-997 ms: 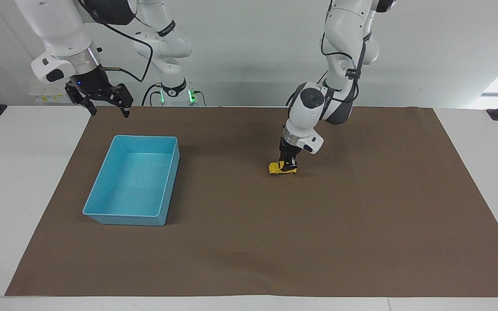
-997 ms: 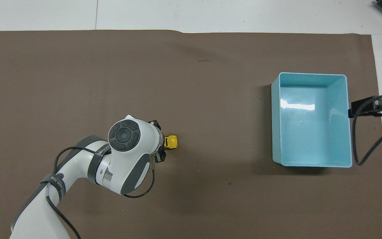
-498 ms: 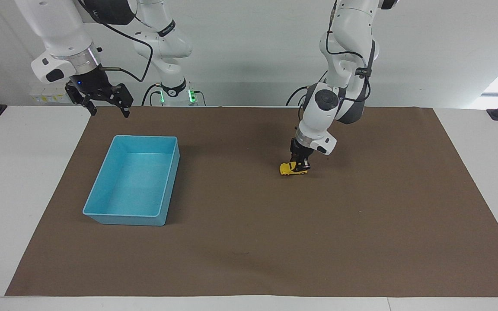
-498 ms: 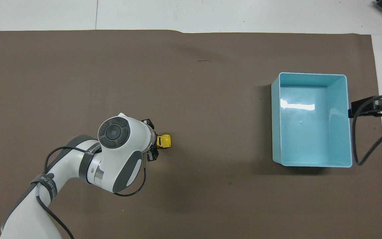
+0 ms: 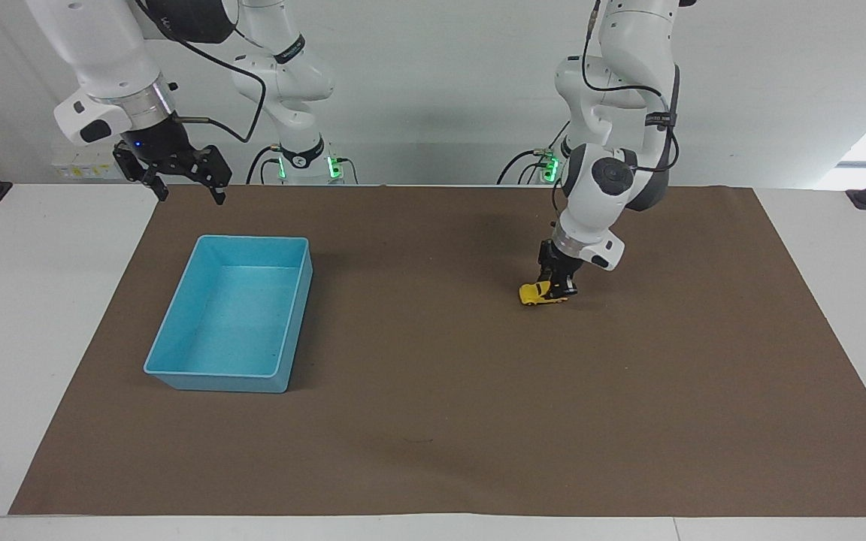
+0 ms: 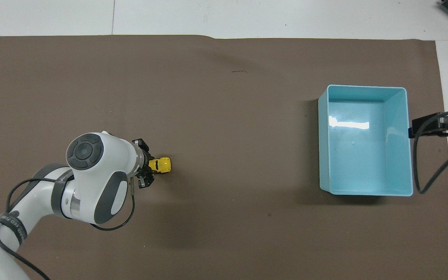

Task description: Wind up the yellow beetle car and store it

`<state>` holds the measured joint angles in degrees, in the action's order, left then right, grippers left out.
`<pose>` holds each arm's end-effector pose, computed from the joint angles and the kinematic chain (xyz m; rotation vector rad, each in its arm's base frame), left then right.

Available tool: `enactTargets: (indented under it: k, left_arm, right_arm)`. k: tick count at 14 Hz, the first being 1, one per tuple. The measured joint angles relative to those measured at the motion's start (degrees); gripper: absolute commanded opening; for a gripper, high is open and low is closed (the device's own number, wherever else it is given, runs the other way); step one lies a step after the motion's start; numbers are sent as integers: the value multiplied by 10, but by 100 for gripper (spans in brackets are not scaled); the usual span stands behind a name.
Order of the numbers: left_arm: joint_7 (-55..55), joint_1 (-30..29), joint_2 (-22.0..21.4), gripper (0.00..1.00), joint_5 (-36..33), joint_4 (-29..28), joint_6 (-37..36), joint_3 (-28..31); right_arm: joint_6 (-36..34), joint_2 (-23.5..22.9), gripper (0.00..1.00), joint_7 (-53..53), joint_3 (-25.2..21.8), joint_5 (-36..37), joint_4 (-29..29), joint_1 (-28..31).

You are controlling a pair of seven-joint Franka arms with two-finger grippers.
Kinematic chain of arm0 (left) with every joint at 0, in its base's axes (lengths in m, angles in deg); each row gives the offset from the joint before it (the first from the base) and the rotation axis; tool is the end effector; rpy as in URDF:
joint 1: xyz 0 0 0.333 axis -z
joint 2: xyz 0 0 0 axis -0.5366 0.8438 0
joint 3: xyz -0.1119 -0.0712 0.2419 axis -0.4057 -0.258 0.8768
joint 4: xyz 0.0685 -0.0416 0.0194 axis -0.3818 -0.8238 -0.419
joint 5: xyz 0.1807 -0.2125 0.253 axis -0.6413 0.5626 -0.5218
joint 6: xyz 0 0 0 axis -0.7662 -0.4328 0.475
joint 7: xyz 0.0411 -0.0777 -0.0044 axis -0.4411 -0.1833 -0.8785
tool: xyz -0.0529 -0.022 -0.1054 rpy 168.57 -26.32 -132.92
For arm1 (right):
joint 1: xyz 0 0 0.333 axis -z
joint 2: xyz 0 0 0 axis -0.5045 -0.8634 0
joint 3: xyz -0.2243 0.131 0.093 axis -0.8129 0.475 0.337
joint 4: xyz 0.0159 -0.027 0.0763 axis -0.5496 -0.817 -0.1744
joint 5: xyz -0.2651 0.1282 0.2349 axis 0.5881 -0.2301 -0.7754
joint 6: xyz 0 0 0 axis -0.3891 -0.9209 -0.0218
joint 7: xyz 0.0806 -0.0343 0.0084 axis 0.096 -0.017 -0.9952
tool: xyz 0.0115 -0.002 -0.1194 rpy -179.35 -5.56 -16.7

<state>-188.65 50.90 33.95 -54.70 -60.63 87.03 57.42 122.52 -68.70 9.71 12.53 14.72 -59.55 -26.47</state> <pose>0.4765 -0.1923 0.2769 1.9961 2.3366 -0.1382 0.5275 -0.0194 0.5728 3.1253 -0.1472 -0.0283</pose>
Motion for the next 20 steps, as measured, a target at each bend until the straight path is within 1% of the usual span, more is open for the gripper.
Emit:
enactTargets:
  k: [1,3,4,5,6,9,12,14,20]
  left_arm:
    - [2,-4,-2,5,0,-2,0,0]
    - [4,-7,-2,20,0,-3,-1,0]
    - [4,-7,-2,38,0,-3,-1,0]
    - [4,-7,-2,66,0,-3,-1,0]
    - [3,-7,-2,100,0,-2,-1,0]
    - [3,-8,21,100,-1,10,-13,7]
    - [-7,-8,30,100,-1,60,-62,7]
    - [-13,-8,30,100,-1,79,-75,8]
    - [-15,-10,33,100,-1,96,-76,12]
  right_arm:
    - [0,0,100,0,0,0,0,0]
    - [0,0,100,0,0,0,0,0]
    - [0,0,100,0,0,0,0,0]
    - [0,0,100,0,0,0,0,0]
    - [0,0,100,0,0,0,0,0]
    - [0,0,100,0,0,0,0,0]
    - [0,0,100,0,0,0,0,0]
    - [0,0,100,0,0,0,0,0]
    - [0,0,100,0,0,0,0,0]
